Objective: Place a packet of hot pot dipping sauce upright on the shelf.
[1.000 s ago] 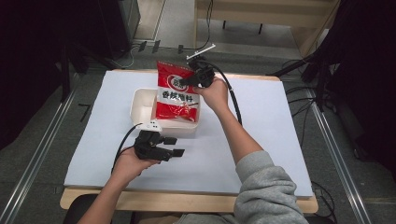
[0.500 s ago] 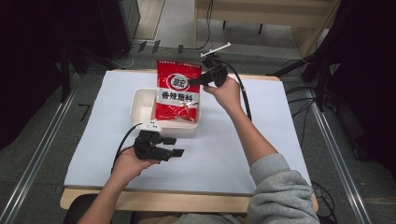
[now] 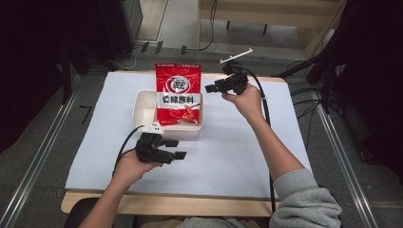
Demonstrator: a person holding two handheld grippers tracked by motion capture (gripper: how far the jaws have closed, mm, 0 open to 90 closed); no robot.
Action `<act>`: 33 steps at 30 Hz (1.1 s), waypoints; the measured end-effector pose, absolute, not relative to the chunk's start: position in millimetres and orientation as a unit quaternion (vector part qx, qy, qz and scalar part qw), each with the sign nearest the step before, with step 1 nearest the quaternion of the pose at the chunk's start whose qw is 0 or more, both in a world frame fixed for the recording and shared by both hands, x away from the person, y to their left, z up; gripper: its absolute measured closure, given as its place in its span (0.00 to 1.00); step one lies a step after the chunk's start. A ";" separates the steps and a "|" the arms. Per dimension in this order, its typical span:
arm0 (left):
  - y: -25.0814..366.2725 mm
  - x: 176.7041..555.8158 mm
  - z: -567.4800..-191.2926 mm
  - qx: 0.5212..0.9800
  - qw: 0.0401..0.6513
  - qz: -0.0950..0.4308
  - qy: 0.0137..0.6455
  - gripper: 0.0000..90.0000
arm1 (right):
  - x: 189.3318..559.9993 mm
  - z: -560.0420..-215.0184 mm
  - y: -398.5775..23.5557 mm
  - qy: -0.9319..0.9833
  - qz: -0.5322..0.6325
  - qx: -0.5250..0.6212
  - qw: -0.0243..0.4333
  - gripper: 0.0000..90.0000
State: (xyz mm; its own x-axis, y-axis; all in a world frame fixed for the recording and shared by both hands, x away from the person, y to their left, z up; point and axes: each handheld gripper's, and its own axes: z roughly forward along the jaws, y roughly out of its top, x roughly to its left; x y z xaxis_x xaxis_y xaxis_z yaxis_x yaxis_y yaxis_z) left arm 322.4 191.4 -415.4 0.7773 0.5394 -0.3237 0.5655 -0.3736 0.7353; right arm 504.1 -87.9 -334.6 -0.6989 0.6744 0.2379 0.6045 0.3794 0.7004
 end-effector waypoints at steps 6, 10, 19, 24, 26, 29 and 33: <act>192.9 323.1 -415.9 0.827 0.450 -0.013 0.336 0.41 | 485.6 -340.0 -103.8 0.831 0.408 0.375 0.043 0.51; 193.5 323.4 -415.8 0.827 0.447 -0.011 0.339 0.41 | 469.6 -342.2 -113.3 0.834 0.412 0.365 0.040 0.50; 193.5 323.4 -416.1 0.829 0.446 -0.011 0.338 0.41 | 424.9 -350.7 -131.1 0.834 0.428 0.348 0.032 0.51; 194.4 323.4 -415.7 0.827 0.447 -0.009 0.340 0.40 | 403.2 -364.9 -138.6 0.834 0.435 0.337 0.024 0.51; 195.0 323.6 -415.8 0.826 0.448 -0.011 0.341 0.40 | 394.3 -371.8 -140.9 0.835 0.436 0.334 0.025 0.51; 195.4 323.8 -416.1 0.827 0.448 -0.011 0.341 0.40 | 382.2 -382.0 -143.0 0.838 0.438 0.324 0.030 0.49; 193.0 322.1 -415.5 0.827 0.451 -0.019 0.334 0.39 | 371.1 -393.2 -144.9 0.840 0.440 0.317 0.036 0.48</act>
